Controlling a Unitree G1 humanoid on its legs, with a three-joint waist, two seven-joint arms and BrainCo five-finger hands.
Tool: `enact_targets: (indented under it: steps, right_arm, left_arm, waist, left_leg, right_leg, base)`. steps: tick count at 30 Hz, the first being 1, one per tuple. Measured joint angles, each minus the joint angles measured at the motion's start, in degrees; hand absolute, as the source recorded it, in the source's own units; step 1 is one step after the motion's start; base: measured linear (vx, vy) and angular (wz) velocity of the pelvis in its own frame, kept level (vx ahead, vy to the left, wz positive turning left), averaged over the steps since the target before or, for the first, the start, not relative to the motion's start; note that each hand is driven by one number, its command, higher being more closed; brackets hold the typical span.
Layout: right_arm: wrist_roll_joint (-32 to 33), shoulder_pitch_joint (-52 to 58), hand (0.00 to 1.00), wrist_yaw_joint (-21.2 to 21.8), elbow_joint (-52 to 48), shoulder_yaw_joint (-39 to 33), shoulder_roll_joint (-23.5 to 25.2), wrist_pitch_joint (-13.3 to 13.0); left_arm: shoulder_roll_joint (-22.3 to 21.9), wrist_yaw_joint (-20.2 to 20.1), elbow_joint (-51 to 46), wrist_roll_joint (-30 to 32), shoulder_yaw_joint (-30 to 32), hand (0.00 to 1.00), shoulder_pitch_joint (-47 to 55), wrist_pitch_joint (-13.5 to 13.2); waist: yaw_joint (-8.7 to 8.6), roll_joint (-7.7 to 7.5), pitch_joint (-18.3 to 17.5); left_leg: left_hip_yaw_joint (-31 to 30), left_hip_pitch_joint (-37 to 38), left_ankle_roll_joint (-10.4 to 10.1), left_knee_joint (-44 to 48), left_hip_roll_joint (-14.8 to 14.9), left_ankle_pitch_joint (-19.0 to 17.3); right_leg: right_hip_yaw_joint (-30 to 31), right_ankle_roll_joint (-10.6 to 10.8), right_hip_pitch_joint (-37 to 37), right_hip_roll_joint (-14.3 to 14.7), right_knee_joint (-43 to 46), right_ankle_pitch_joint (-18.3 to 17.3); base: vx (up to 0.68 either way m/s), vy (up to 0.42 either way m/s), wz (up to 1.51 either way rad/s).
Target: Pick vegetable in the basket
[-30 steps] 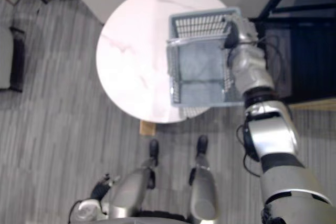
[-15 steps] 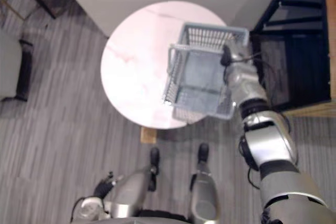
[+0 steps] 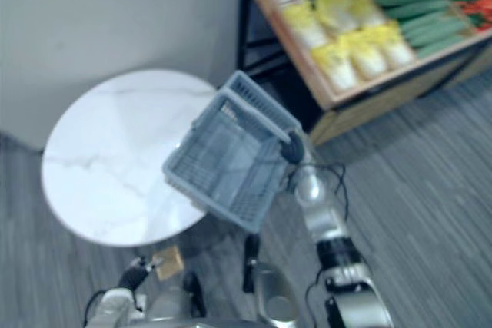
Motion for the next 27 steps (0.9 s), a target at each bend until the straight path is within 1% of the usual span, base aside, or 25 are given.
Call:
enact_targets:
  steps: [1,2,3,4,5,6,7,8,9,10,11,13,14,15,16,17,18,19,20,21,22,24,25,26,27]
  right_arm:
    - [0.7,1.4,1.00,0.0,-0.2,-0.5,0.5,-0.3]
    - [0.7,3.8,1.00,0.0,-0.7,-1.0,1.6,-0.6]
    - [1.1,5.1,1.00,0.1,-0.8,-0.5,2.7,-0.7]
    - [1.1,6.0,1.00,0.2,-1.0,-0.4,3.9,-0.7]
    - [1.0,7.8,1.00,0.1,-1.2,-0.8,4.7,-1.2]
    - [1.7,10.5,1.00,0.0,-1.1,-1.9,4.5,-1.7]
    - [1.8,11.3,1.00,0.0,-0.7,-2.3,4.6,-1.7]
    - [1.8,11.6,1.00,0.0,0.4,-3.2,4.9,-1.6]
    - [1.8,13.0,1.00,0.0,1.2,-3.6,4.5,-1.3]
    - [1.8,14.1,1.00,0.0,2.0,-3.9,4.2,-1.3]
    - [1.8,16.6,1.00,0.1,3.5,-4.7,3.3,-1.0]
    - [1.9,20.9,1.00,0.1,3.8,-5.9,3.4,-0.4]
    - [3.1,23.1,1.00,0.1,4.1,-7.3,3.1,-0.2]
    - [3.7,23.8,1.00,0.1,4.4,-8.1,3.2,-0.1]
    - [5.4,25.3,1.00,-0.1,5.0,-9.7,3.4,0.1]
    - [7.0,26.9,1.00,-0.4,5.1,-10.9,3.6,0.4]
    - [7.9,27.8,1.00,-0.6,5.7,-11.5,3.6,0.4]
    - [8.5,28.0,1.00,-1.1,8.3,-12.2,3.5,0.6]
    - [8.6,27.4,1.00,-1.3,10.9,-12.4,3.1,0.7]
    - [8.8,27.0,1.00,-1.3,12.6,-12.5,2.4,0.9]
    - [9.6,26.8,1.00,-1.4,18.0,-14.5,1.9,1.7]
    - [9.6,27.5,1.00,-1.5,20.9,-16.6,1.8,2.6]
    - [9.6,27.6,1.00,-1.6,21.7,-17.3,1.9,3.0]
    - [9.6,27.6,1.00,-1.6,23.2,-18.9,1.9,3.6]
    - [9.6,27.2,1.00,-1.7,25.4,-20.0,1.7,3.6]
  left_arm:
    - [0.0,0.1,0.0,0.1,0.0,0.00,0.0,0.3]
    - [0.6,0.3,-0.3,0.6,0.7,0.00,-0.2,0.6]
    - [-0.1,0.5,0.1,1.2,3.3,0.00,0.3,0.8]
    - [-0.9,0.5,0.7,1.3,4.1,0.00,1.1,0.9]
    - [-1.2,0.7,0.9,1.5,4.1,0.00,1.9,1.0]
    - [-0.6,0.7,0.6,1.7,3.2,0.00,1.9,1.5]
    - [-0.3,0.8,0.6,1.7,2.7,0.00,2.2,1.5]
    - [-0.3,0.8,0.7,1.7,2.3,0.00,2.4,1.6]
    - [-0.8,0.8,1.3,1.7,2.3,0.00,2.2,1.6]
    - [-1.2,0.8,1.6,1.7,2.3,0.00,2.2,1.6]
    - [-2.4,0.8,1.9,1.8,2.3,0.00,2.2,1.5]
    - [-3.8,0.6,2.5,1.8,2.2,0.00,1.9,1.5]
    - [-4.7,0.5,2.6,2.2,2.2,0.00,1.6,1.4]
    - [-5.0,0.5,2.6,2.2,2.2,0.00,1.5,1.4]
    - [-5.5,0.5,2.8,2.2,2.2,0.00,1.1,1.5]
    - [-5.8,0.6,2.8,2.2,2.3,0.00,1.1,1.5]
    - [-6.1,0.7,3.0,2.2,2.4,0.00,1.3,1.6]
    - [-6.0,1.0,2.4,2.1,2.7,0.00,1.7,1.5]
    - [-6.0,1.2,2.2,1.9,3.2,0.00,1.8,1.4]
    - [-6.1,1.4,2.0,1.5,3.8,0.00,1.8,1.4]
    - [-6.2,2.3,1.6,0.9,4.6,0.00,1.9,1.3]
    - [-6.2,2.7,1.1,0.7,4.5,0.00,1.8,1.0]
    - [-6.2,2.8,0.8,0.3,4.5,0.00,1.9,0.8]
    - [-6.3,2.8,-0.2,-1.0,4.6,0.00,2.0,0.4]
    - [-6.3,2.9,-0.9,-1.3,4.6,0.00,2.1,0.2]
  waist:
    - [-0.07,-0.43,-0.7]
    - [-0.15,-1.84,-1.9]
    - [0.54,-1.23,-2.7]
    - [1.70,-0.16,-3.8]
    - [1.66,0.24,-4.5]
    - [0.52,-0.25,-5.1]
    - [0.51,-0.18,-5.5]
    - [0.66,-0.89,-6.2]
    - [0.63,0.70,-6.6]
    - [0.52,1.88,-7.3]
    - [0.22,3.20,-8.1]
    - [-0.77,3.55,-8.3]
    - [-1.38,3.54,-8.6]
    - [-1.73,3.50,-8.7]
    - [-2.19,3.55,-8.7]
    - [-2.69,3.42,-8.7]
    - [-2.97,3.32,-8.6]
    - [-2.77,2.91,-8.4]
    - [-2.34,2.29,-8.0]
    - [-1.89,2.57,-8.0]
    - [-1.10,2.37,-7.8]
    - [-1.01,2.58,-7.6]
    - [-0.97,2.59,-7.6]
    - [-0.07,2.58,-7.6]
    - [0.52,2.62,-7.6]
  left_leg:
    - [1.7,-0.1,0.2,1.4,0.1,-0.6]
    - [4.7,-0.4,-0.3,4.7,-0.4,-2.7]
    - [4.4,-0.9,0.8,3.8,-0.4,-5.1]
    - [3.9,-0.8,1.5,0.9,0.0,-4.5]
    - [9.7,0.5,0.1,-0.4,1.1,-3.2]
    - [13.4,1.2,-0.6,0.3,1.1,-2.9]
    - [15.7,1.2,-0.9,1.2,1.3,-3.2]
    - [20.4,1.3,-1.1,3.6,2.2,-3.7]
    - [24.3,1.6,-1.2,5.4,4.1,-3.6]
    - [25.9,2.0,-1.2,5.5,5.2,-3.6]
    - [29.0,3.6,-2.0,5.5,6.7,-2.8]
    - [30.8,5.9,-2.8,5.4,6.7,-1.8]
    - [30.9,6.7,-3.8,5.4,6.8,-1.2]
    - [31.0,6.9,-4.1,5.5,6.9,-0.9]
    - [31.0,7.0,-4.5,6.2,7.0,-0.3]
    - [30.1,7.0,-4.5,9.0,7.9,0.1]
    - [28.1,6.3,-4.4,14.2,9.8,0.1]
    - [20.1,3.8,-3.0,21.6,11.4,-1.6]
    - [12.0,1.5,-3.5,25.0,9.9,-4.4]
    - [7.0,-0.2,-3.7,26.7,8.4,-6.0]
    - [-1.2,-4.0,-3.5,27.7,4.9,-8.9]
    - [-0.9,-7.5,-3.0,26.9,4.5,-9.3]
    - [-0.5,-8.9,-2.9,26.0,4.3,-9.2]
    - [1.2,-11.7,-2.1,22.3,3.7,-8.7]
    - [1.9,-14.3,-0.6,17.1,2.6,-7.2]
  right_leg:
    - [-2.3,-0.4,0.0,-1.8,2.4,-1.7]
    - [-4.5,-0.9,0.6,-1.3,0.6,-2.4]
    - [-0.5,0.0,3.5,4.6,-11.4,0.7]
    - [-0.1,0.5,4.4,6.5,-15.1,1.0]
    - [-7.3,-2.9,3.1,2.4,-4.4,-4.7]
    - [-11.5,1.4,5.1,-3.3,0.3,-7.4]
    - [-13.3,2.7,5.5,-5.8,0.1,-8.1]
    - [-16.2,4.1,4.7,-7.0,-1.1,-8.0]
    - [-16.1,2.4,5.0,-3.6,-4.6,-5.6]
    - [-16.0,1.6,5.0,-1.6,-6.8,-3.8]
    - [-15.9,0.3,5.3,1.2,-9.5,-1.4]
    - [-12.5,0.1,6.9,3.7,-12.7,-1.3]
    - [-10.0,0.1,7.0,5.0,-14.5,-1.3]
    - [-9.0,0.1,7.0,5.6,-15.4,-1.2]
    - [-6.8,0.4,7.1,7.1,-17.6,-0.1]
    - [-4.9,0.4,7.6,8.3,-19.9,0.7]
    - [-3.1,0.6,8.7,9.1,-21.3,0.8]
    - [-0.2,0.8,10.7,9.7,-22.8,0.9]
    - [1.9,0.9,11.6,9.8,-22.9,0.9]
    - [3.2,1.0,12.2,9.8,-23.3,0.9]
    - [5.5,1.1,14.4,9.5,-24.4,0.9]
    - [5.8,0.6,15.8,9.4,-25.5,0.4]
    - [5.7,1.0,16.0,9.4,-25.8,0.2]
    - [5.6,1.6,16.1,9.1,-26.4,-0.2]
    - [5.0,2.8,16.3,8.7,-26.6,-1.0]
  base:
    - [-0.06,0.041,-1.19]
    - [-0.14,-0.007,-1.73]
    - [-0.23,-0.045,-2.17]
    - [-0.24,-0.050,-2.75]
    - [-0.16,-0.044,-2.41]
    - [-0.05,-0.035,-2.16]
    - [0.03,-0.064,-1.94]
    - [0.01,-0.193,-2.11]
    - [0.01,-0.207,-2.08]
    - [0.04,-0.243,-1.90]
    - [0.05,-0.159,-1.60]
    - [0.02,-0.123,-1.30]
    - [-0.01,-0.060,-0.91]
    - [-0.01,-0.067,-1.14]
    - [-0.02,-0.058,-1.00]
    - [-0.03,-0.050,-1.02]
    - [0.00,-0.039,-0.98]
    - [0.02,-0.028,-1.02]
    - [0.04,-0.023,-1.03]
    - [0.05,-0.020,-1.17]
    - [0.06,-0.021,-0.85]
    - [0.05,-0.010,-0.39]
    - [0.06,0.020,-0.27]
    - [0.10,0.043,-0.40]
    - [0.13,0.056,-0.44]
